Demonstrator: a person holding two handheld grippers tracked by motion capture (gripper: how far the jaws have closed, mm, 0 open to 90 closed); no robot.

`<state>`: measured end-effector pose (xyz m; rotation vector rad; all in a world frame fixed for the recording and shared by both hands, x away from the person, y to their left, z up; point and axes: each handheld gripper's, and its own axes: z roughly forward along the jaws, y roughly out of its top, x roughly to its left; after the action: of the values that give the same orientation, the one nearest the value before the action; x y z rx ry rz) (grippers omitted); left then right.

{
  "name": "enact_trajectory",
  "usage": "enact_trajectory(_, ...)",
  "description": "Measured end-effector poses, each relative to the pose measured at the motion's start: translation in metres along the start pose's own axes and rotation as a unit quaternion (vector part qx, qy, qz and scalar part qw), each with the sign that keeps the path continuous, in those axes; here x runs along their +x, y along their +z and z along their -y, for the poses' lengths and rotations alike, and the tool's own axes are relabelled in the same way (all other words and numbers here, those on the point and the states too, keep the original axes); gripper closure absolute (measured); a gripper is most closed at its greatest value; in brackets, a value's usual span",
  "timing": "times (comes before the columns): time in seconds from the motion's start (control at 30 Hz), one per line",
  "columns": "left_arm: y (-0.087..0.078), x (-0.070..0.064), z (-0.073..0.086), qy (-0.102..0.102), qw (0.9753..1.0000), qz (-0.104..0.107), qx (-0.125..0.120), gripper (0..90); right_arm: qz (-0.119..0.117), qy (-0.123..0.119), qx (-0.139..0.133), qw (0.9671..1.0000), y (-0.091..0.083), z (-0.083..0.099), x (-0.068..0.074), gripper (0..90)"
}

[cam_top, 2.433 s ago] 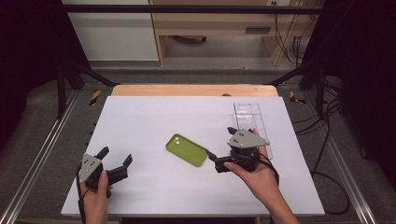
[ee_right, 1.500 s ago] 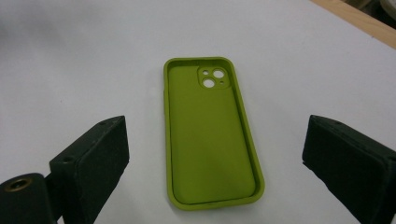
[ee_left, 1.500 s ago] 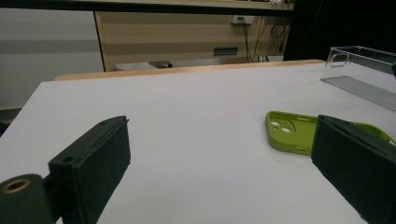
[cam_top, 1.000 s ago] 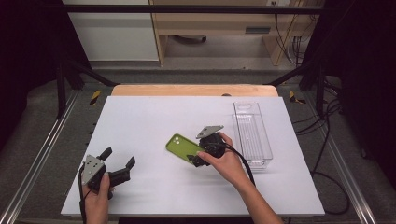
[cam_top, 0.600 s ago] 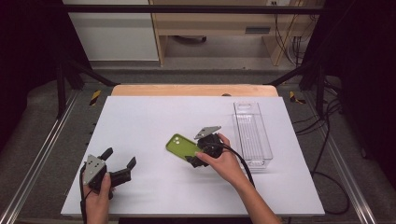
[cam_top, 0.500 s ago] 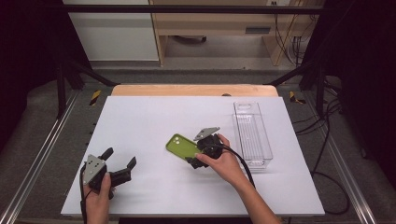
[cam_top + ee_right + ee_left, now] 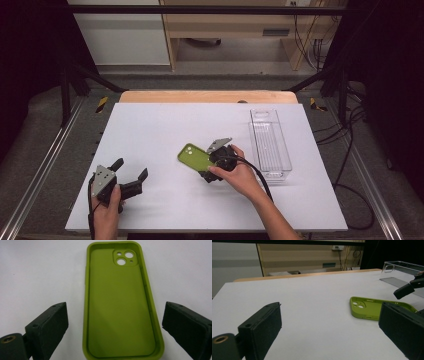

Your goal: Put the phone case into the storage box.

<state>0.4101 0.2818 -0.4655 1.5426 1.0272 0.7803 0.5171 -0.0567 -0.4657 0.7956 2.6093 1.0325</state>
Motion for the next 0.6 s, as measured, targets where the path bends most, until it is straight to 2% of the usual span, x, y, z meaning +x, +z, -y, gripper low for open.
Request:
enact_trajectory(0.23,-0.001,0.0,-0.001,0.004,1.0,0.001,0.0,4.2,-0.008,0.01,0.014,0.9998,0.011,0.004,-0.005,7.2)
enact_trajectory(0.4,0.0,0.0,0.0,0.003,1.0,0.002,0.001,4.2,0.001,0.012,0.028,0.9995,0.015,0.007,-0.006,7.8)
enact_trajectory(0.6,0.0,-0.002,0.0,0.005,1.0,0.003,0.003,4.2,0.009,0.005,0.03,0.9995,0.015,0.008,-0.004,8.6)
